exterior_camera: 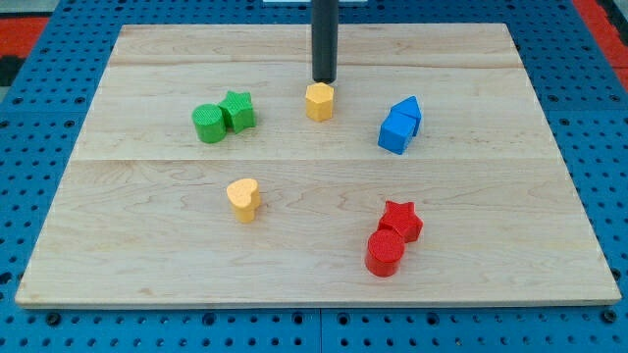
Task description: Slide the yellow hexagon to the green star
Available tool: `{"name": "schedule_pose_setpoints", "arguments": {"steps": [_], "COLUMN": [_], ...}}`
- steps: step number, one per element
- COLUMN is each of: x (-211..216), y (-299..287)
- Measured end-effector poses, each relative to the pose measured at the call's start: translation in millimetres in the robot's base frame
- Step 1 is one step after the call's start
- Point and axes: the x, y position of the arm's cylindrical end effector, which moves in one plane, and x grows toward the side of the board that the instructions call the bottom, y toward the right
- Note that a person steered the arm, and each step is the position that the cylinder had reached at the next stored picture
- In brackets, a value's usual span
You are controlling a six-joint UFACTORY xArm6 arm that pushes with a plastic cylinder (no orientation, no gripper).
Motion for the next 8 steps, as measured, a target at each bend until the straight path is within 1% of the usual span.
{"name": "schedule_pose_setpoints", "arguments": {"steps": [1, 3, 4, 5, 6, 8], "x": [8.7, 51.5, 71.5, 82.5, 78.1, 47.5], "y": [10.1, 9.5, 1.1, -8.8, -18.8, -50.0]}}
